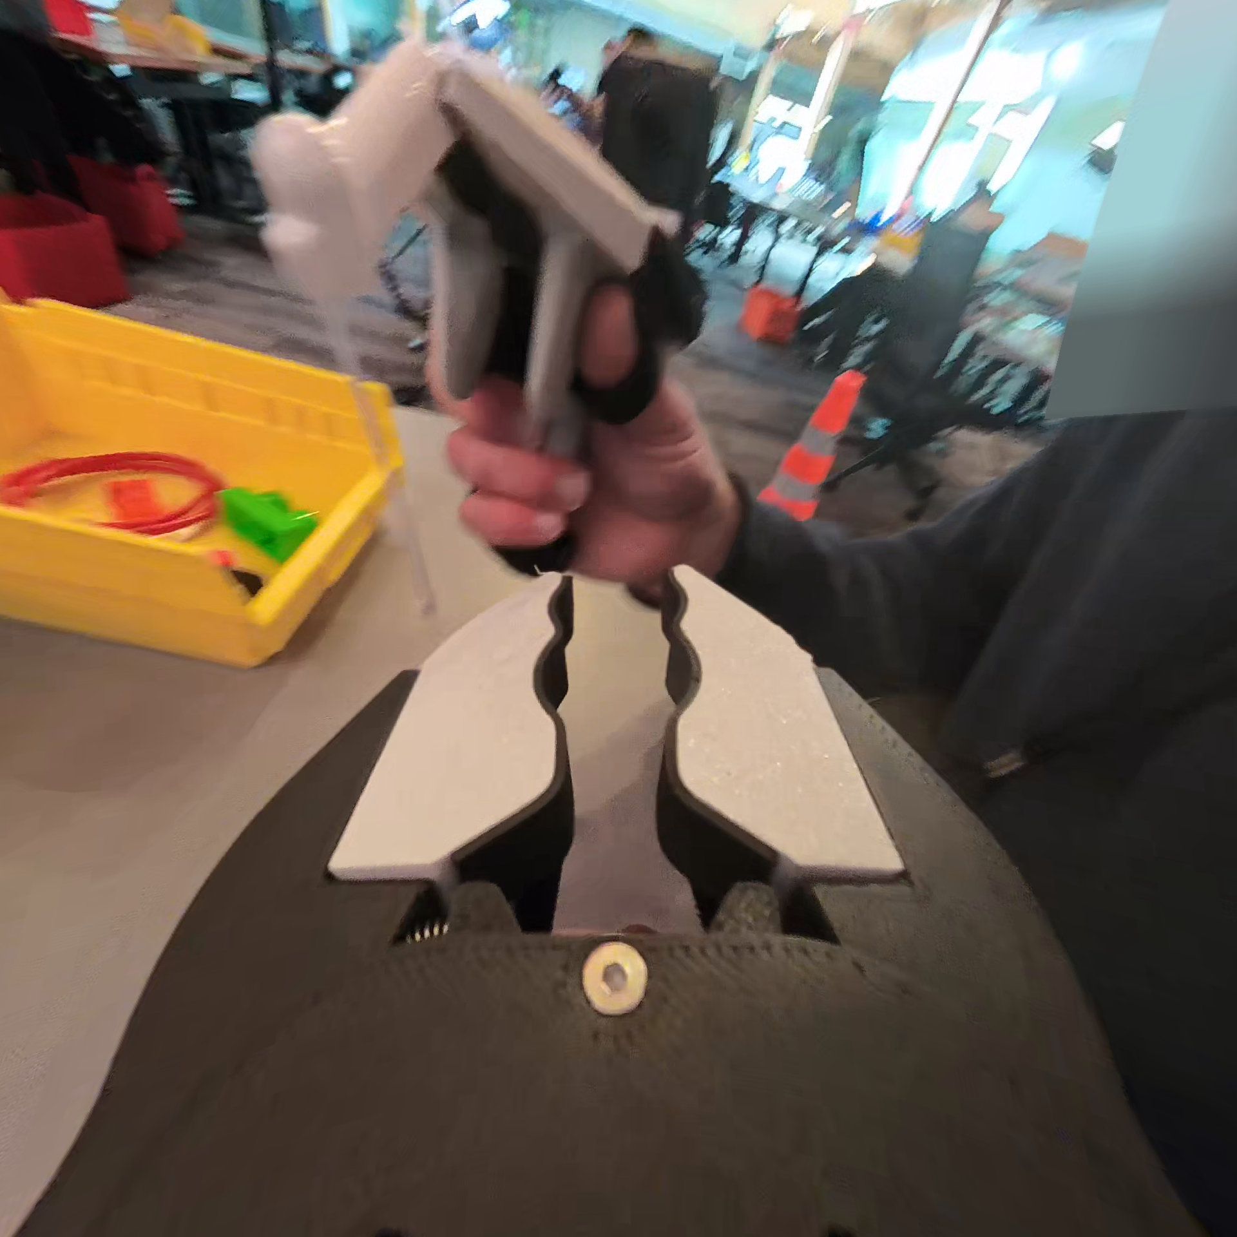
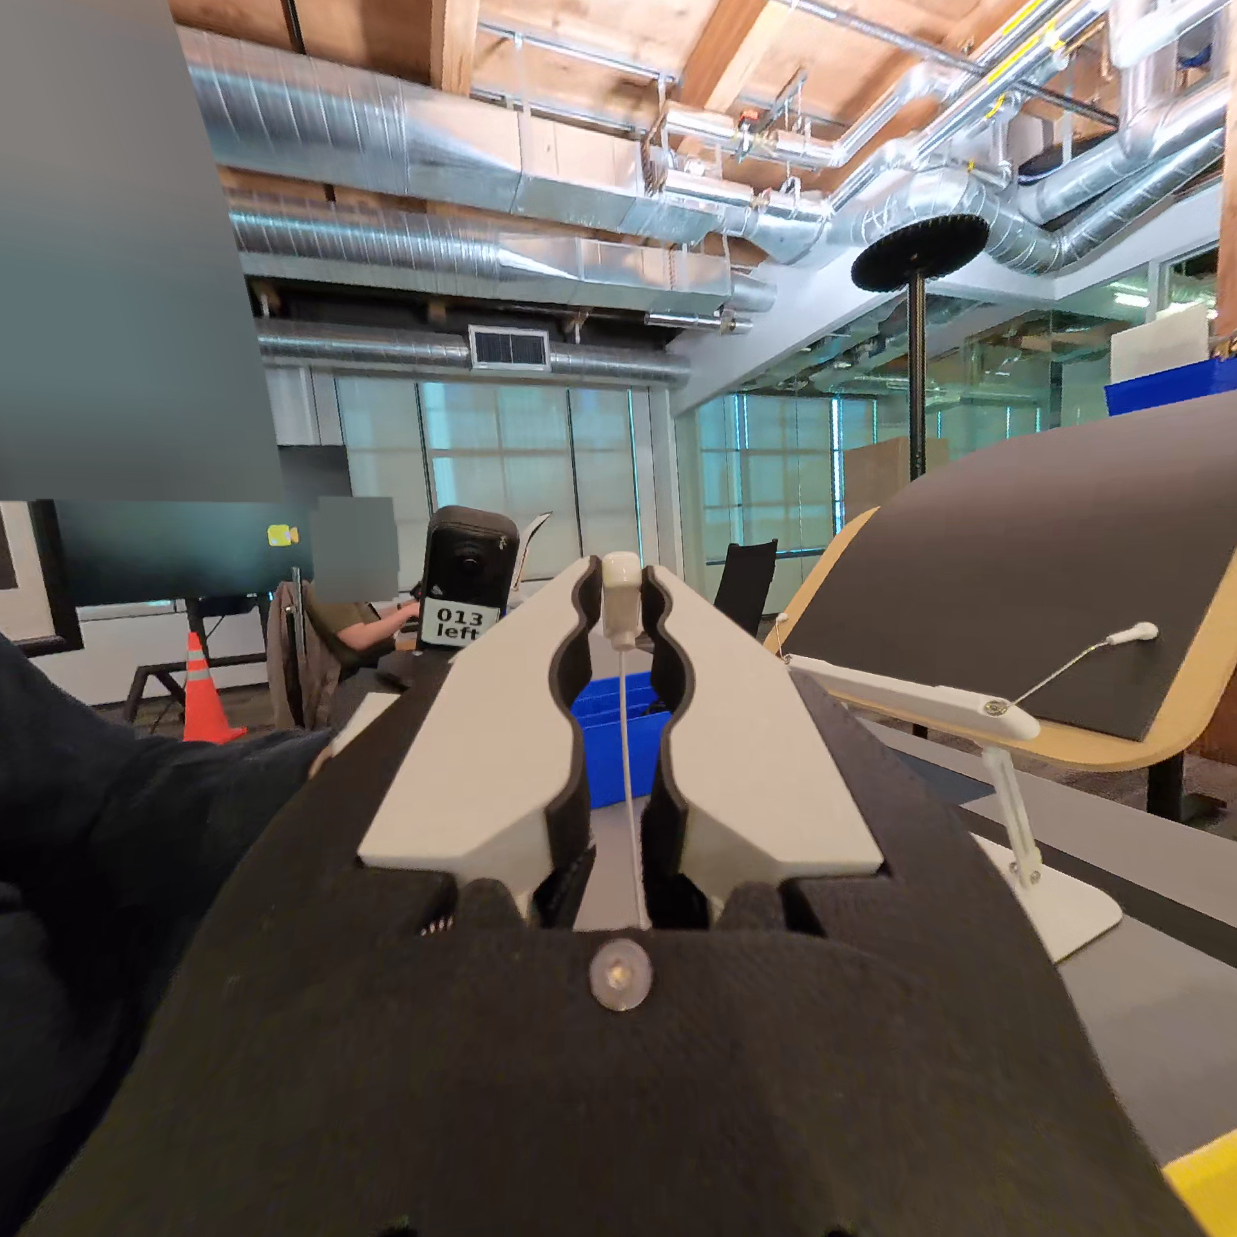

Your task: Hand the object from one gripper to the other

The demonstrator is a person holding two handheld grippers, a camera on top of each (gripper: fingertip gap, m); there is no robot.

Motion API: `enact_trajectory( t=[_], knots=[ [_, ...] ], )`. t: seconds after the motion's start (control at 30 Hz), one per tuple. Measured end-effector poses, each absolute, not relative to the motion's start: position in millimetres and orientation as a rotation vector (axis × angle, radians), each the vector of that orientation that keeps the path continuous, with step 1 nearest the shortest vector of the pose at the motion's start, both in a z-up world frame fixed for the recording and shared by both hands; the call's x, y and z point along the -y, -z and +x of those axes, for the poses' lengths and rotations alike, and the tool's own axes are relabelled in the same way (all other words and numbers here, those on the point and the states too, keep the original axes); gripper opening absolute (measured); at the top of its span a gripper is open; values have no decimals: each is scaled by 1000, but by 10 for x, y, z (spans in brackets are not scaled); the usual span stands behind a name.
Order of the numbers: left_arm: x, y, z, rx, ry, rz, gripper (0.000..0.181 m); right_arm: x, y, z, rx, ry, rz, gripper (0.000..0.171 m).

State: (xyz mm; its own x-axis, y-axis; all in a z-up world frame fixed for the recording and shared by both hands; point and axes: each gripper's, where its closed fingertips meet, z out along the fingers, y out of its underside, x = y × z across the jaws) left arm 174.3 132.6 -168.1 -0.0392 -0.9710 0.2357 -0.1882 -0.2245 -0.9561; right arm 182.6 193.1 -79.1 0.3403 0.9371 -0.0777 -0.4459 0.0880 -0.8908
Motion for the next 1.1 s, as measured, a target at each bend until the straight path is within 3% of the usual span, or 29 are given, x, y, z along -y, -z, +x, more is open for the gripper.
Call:
enact_trajectory(
  t=[0.13,0.27,0.53,0.7,0.87,1.0,1.1],
  knots=[
    [-1310,1410,1903,-968,1637,-1414,44,-1910,790,1797,576,-1132,-976,9],
    [-1523,1284,1880,-611,1876,-1339,42,-1859,732,1802,545,-1129,-927,10],
    [-1743,1274,1805,-344,2007,-1188,49,-1797,742,1823,465,-1224,-878,9],
    [-1860,1155,1707,-320,1959,-1145,45,-1762,819,1797,461,-1276,-873,9],
    [-1854,1077,1615,-344,1985,-1097,29,-1720,917,1785,507,-1325,-875,9],
    [-1832,1039,1549,-341,2039,-1053,30,-1721,960,1832,519,-1338,-882,8],
    [-1832,1058,1548,-342,2028,-1051,16,-1713,979,1819,525,-1346,-885,9]
  ],
)
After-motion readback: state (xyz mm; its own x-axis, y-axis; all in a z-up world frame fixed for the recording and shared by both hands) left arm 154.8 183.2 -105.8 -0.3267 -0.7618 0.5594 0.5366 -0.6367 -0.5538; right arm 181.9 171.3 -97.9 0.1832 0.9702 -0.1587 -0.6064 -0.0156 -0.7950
